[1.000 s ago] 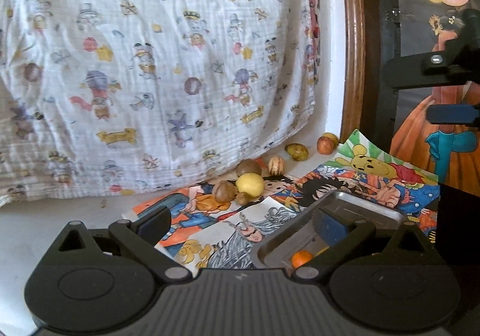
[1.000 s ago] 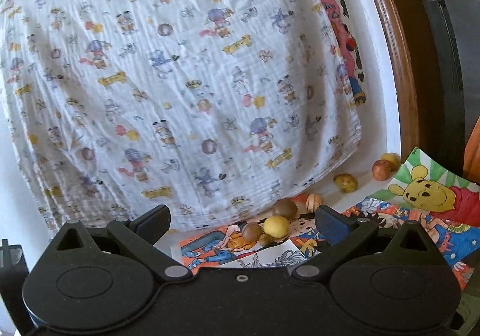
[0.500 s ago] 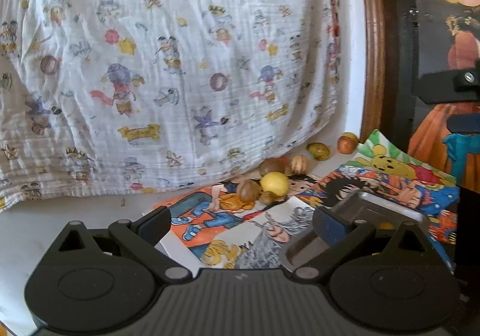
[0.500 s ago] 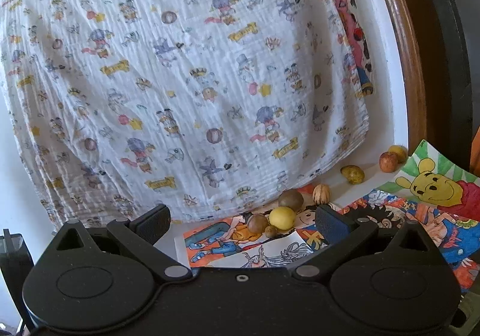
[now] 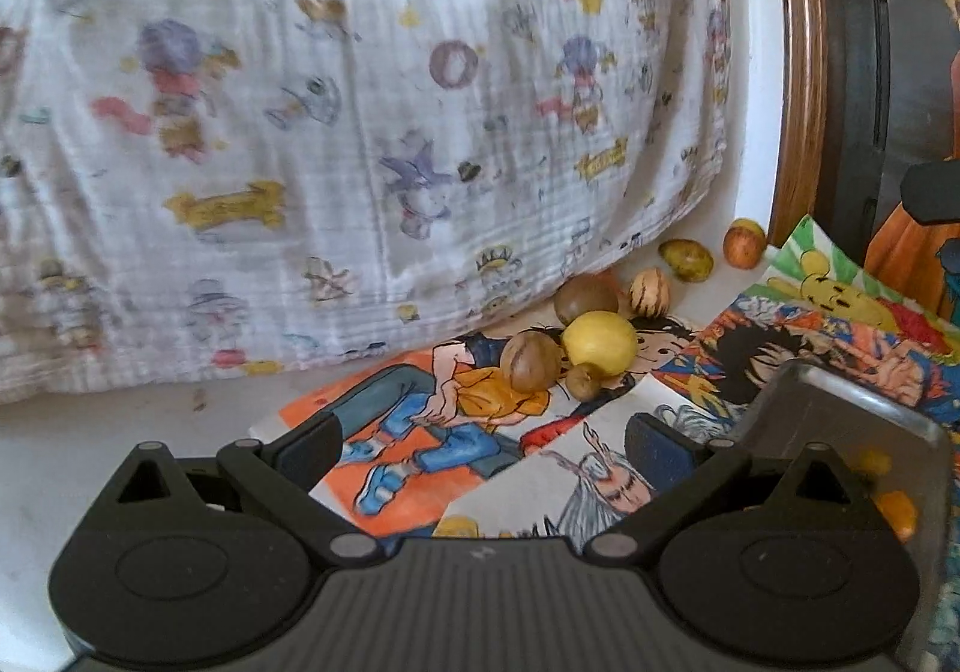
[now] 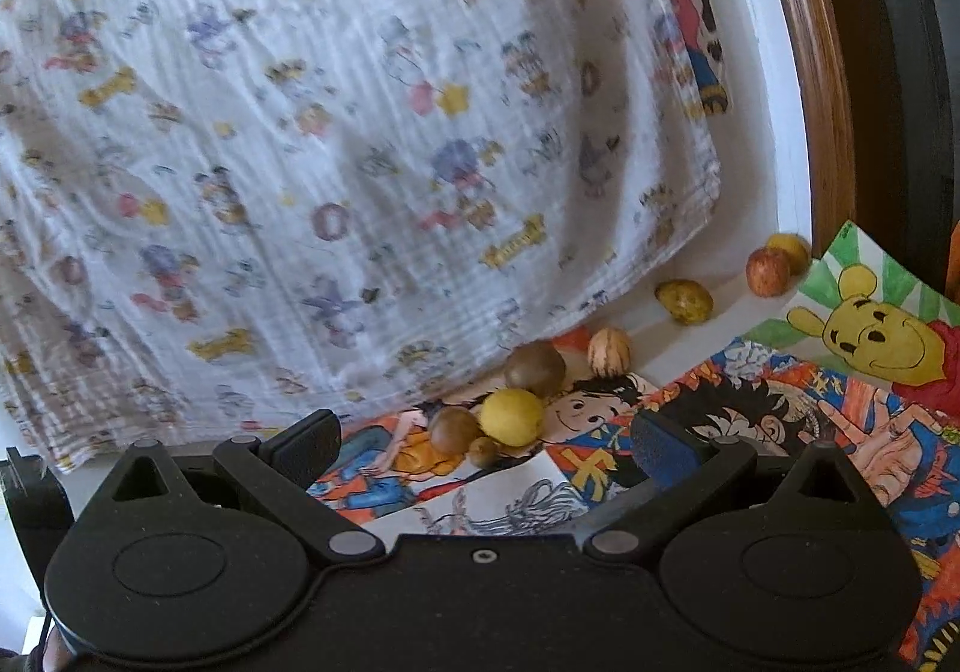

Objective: Organize fruits
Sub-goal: 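Withdraw both open tools from the tray toward the fruit pile, then grasp the large brown round fruit with the left tool while the right tool approaches a yellow fruit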

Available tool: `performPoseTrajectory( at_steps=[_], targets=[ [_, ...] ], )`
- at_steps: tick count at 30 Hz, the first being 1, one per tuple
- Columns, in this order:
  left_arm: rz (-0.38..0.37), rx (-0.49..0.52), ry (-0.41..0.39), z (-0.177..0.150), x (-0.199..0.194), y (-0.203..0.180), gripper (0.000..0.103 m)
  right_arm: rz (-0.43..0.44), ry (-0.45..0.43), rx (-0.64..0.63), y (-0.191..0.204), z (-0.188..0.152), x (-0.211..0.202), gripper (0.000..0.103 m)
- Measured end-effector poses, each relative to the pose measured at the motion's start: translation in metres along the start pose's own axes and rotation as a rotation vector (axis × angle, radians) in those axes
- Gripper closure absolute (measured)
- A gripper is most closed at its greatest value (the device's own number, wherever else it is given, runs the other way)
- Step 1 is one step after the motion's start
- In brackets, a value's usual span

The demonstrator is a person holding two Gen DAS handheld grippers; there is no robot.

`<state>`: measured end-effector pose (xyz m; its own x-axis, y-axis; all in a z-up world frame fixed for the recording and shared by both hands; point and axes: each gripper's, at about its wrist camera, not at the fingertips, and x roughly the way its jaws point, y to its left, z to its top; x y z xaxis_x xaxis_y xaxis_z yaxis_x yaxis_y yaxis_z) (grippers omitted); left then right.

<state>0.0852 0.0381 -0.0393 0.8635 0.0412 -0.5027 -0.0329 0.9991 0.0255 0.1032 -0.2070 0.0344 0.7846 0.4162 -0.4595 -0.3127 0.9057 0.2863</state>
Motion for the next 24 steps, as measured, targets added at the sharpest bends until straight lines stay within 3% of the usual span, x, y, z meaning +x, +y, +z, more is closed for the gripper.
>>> performPoseTrajectory(
  at_steps=[13,24],
  targets=[
    [-0.04,0.072,0.061,0.028,0.115,0.0,0.001,-0.047,0.066,0.005,-0.027,0.02,0.076,0.0],
    [-0.087,0.11,0.11,0.032,0.164,-0.009,0.001,-0.048,0.099,-0.002,-0.035,0.029,0.114,0.0]
  ],
)
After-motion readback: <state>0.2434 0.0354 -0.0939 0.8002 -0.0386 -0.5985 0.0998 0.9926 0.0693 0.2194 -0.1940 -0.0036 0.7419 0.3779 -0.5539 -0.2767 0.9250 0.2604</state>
